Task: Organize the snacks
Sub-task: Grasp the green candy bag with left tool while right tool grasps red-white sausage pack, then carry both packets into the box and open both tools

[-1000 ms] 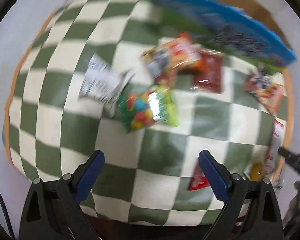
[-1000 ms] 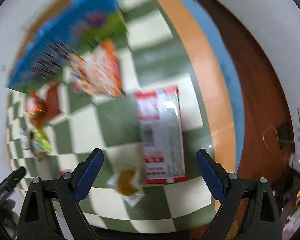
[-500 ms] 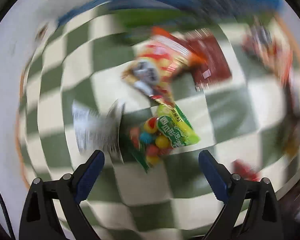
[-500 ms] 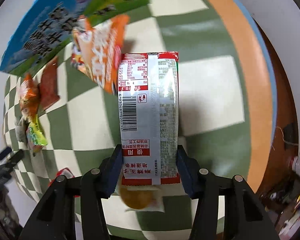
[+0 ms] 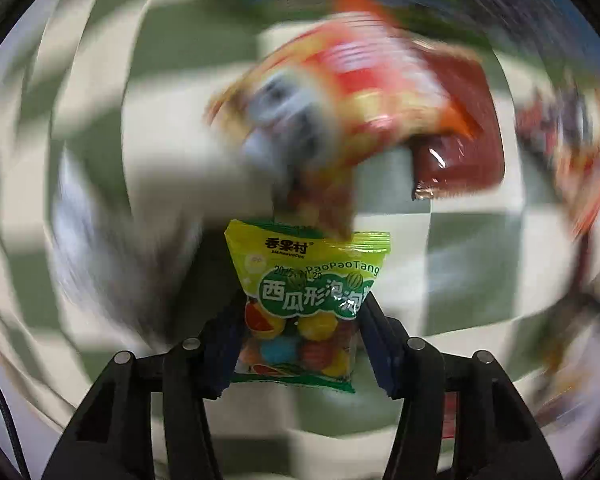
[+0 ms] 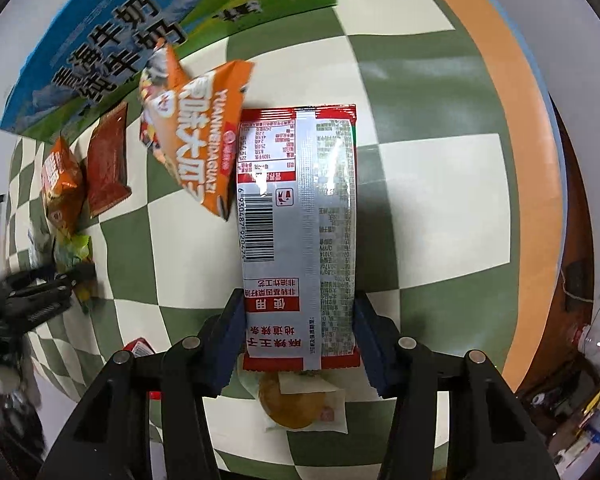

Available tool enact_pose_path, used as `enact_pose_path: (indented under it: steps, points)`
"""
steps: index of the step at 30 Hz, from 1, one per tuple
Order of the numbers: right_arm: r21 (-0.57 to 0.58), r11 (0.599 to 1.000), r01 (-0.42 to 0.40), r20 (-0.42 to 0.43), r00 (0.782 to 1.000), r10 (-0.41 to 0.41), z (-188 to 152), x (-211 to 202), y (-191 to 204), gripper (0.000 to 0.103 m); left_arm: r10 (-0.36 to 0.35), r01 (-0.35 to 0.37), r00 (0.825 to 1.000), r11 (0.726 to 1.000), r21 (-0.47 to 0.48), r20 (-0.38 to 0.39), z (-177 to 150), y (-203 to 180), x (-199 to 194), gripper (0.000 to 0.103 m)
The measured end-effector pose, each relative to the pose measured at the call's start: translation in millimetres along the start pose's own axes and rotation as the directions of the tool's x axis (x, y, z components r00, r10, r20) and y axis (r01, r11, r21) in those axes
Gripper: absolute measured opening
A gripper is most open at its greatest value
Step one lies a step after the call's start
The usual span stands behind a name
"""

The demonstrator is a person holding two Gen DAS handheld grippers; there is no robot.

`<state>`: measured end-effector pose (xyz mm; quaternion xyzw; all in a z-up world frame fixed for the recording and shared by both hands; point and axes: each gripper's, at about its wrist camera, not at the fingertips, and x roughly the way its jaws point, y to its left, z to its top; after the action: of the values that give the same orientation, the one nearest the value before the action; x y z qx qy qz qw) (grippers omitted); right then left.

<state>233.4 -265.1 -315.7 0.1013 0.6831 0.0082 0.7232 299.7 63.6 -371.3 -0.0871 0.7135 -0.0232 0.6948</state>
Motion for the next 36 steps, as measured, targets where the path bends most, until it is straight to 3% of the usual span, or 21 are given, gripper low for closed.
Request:
enact_pose_path:
  steps: [2, 4, 8, 12, 14, 18, 21, 23, 27, 29, 30, 36]
  points:
    - [0.016, 1.0, -0.012, 0.001, 1.0, 0.012, 0.8, -1.0, -9.2, 0.054, -0.103, 0.1, 0.995, 0.987, -0.122, -0.017, -7.4, 13.9, 5.4, 0.053]
    - [0.022, 0.999, -0.026, -0.006, 1.0, 0.026, 1.8, 5.6, -10.0, 0.055, -0.117, 0.114, 0.993, 0.984, -0.137, -0.011, -10.8, 16.1, 11.0, 0.056]
    - [0.055, 0.995, -0.079, -0.033, 0.996, 0.081, 8.5, 12.4, -17.9, 0.059, -0.071, 0.069, 0.997, 0.996, -0.056, -0.033, -8.6, 1.8, 19.7, 0.073]
    - [0.085, 0.992, -0.089, -0.029, 0.995, 0.092, 11.9, 11.4, -18.9, 0.063, -0.012, 0.012, 1.0, 0.999, -0.031, -0.015, -10.4, -12.1, 24.3, 0.076]
    - [0.073, 0.995, -0.063, -0.03, 0.997, 0.065, 12.8, 13.7, -14.6, 0.063, -0.005, 0.006, 1.0, 0.999, -0.053, 0.013, -11.4, -18.0, 22.4, 0.073]
    - [0.076, 0.997, -0.015, -0.016, 1.0, 0.017, 15.8, 15.4, -9.0, 0.063, 0.034, -0.031, 0.998, 0.998, -0.055, 0.058, -39.0, -25.9, 13.2, 0.051]
    - [0.108, 0.994, -0.01, 0.038, 0.999, 0.006, 23.5, 8.9, -10.5, 0.063, 0.027, -0.023, 0.998, 0.997, -0.068, 0.059, -40.9, -23.5, 4.6, 0.05]
    - [0.11, 0.994, -0.006, 0.032, 0.999, 0.003, 31.2, 12.2, -11.7, 0.063, 0.03, -0.025, 0.998, 0.997, -0.076, 0.063, -42.3, -25.3, 2.4, 0.05]
    - [0.085, 0.996, 0.008, 0.069, 0.998, -0.014, 33.8, 9.6, -9.4, 0.048, 0.03, -0.025, 0.997, 0.996, -0.08, 0.065, -49.8, -20.0, 1.9, 0.05]
    - [0.065, 0.998, -0.002, 0.083, 0.997, -0.004, 29.3, 3.3, -9.4, 0.046, 0.024, -0.019, 0.998, 0.997, -0.08, 0.059, -57.8, -21.7, -1.1, 0.05]
    - [0.061, 0.998, -0.008, 0.084, 0.996, 0.003, 25.9, -0.1, -10.1, 0.046, 0.019, -0.015, 0.998, 0.997, -0.078, 0.057, -46.5, -21.4, 3.8, 0.05]
    - [0.059, 0.995, -0.086, 0.11, 0.991, 0.079, 3.5, -30.9, -8.2, 0.045, -0.007, 0.014, 0.995, 0.997, -0.077, 0.095, -72.2, -19.5, -22.2, 0.05]
